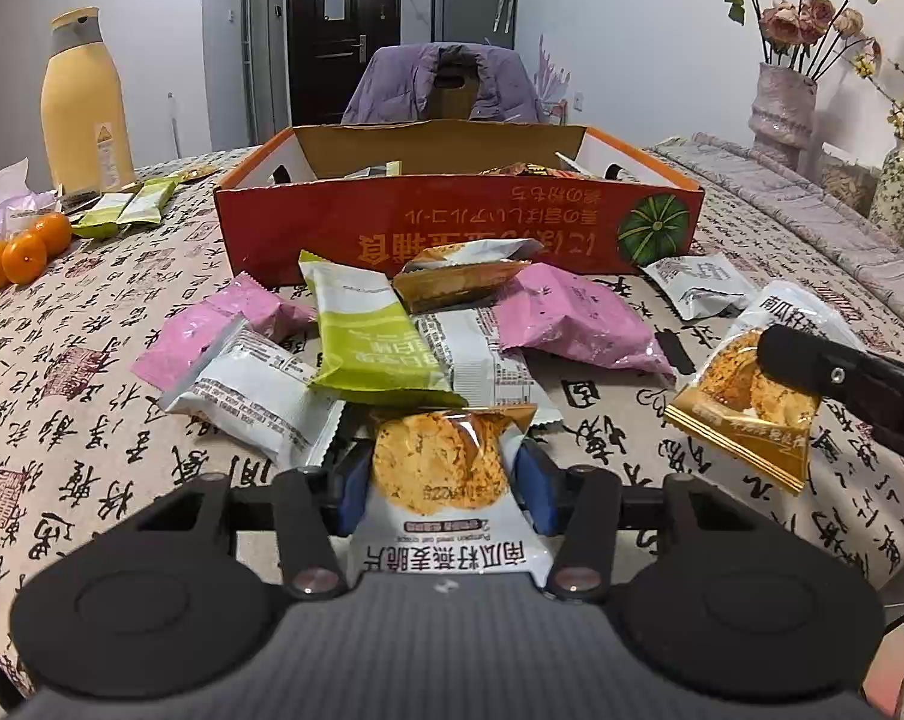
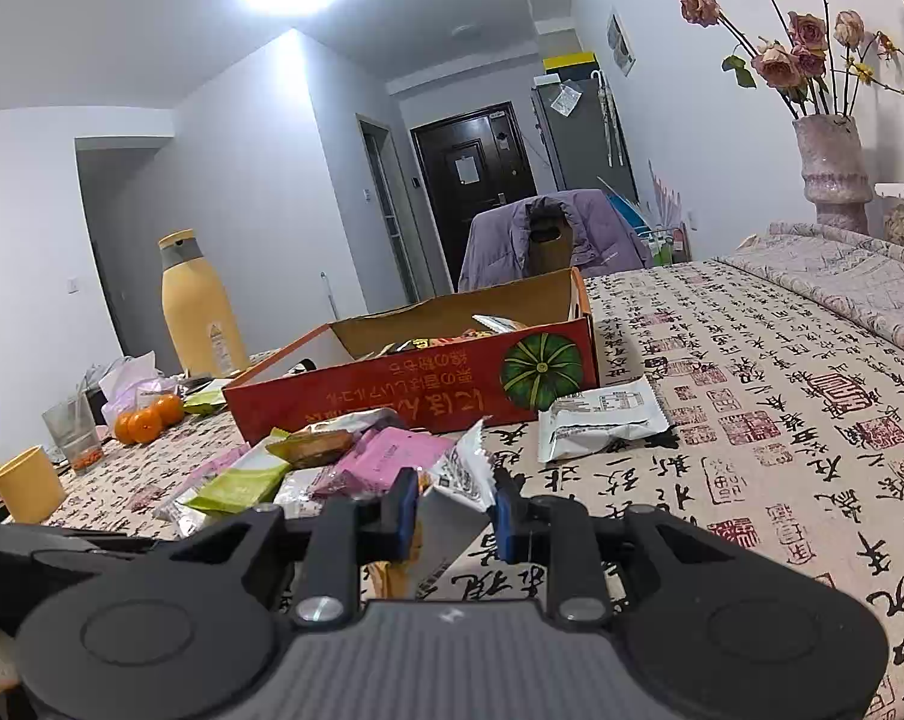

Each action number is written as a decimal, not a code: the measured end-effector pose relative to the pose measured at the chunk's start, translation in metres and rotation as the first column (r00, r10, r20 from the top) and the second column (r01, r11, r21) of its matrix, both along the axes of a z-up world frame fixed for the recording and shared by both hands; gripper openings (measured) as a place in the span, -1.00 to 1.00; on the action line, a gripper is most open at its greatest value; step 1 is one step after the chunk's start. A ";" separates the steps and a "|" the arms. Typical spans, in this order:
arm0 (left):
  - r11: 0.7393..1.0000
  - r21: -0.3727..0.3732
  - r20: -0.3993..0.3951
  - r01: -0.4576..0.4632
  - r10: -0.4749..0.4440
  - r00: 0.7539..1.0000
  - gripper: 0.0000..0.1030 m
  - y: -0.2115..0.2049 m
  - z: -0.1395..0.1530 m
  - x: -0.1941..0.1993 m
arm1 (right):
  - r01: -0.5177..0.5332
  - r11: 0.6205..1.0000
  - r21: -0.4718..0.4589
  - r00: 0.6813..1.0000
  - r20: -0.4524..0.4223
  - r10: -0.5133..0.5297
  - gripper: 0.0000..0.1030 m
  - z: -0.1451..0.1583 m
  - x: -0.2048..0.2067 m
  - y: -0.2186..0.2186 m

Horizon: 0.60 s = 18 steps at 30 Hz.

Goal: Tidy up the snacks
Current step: 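Grasp the oat biscuit packet with the left gripper while the right gripper holds the white packet, then carry both packets into the cardboard box and open both grippers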

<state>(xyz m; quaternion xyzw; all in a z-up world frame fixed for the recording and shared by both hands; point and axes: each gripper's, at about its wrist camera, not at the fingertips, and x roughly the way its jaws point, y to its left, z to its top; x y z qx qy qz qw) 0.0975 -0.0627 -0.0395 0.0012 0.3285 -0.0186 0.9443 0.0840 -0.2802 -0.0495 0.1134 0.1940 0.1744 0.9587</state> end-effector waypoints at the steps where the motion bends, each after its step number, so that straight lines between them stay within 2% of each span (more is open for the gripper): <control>1: 1.000 0.000 0.000 0.003 -0.003 1.000 -0.06 0.000 0.000 -0.001 | -0.001 1.000 -0.001 1.000 0.000 0.001 -0.53 0.000 0.000 0.000; 18: 0.998 -0.043 0.110 0.050 -0.045 0.993 -0.09 0.004 0.032 -0.028 | 0.002 1.000 -0.008 0.999 0.038 -0.002 -0.53 0.014 -0.008 0.005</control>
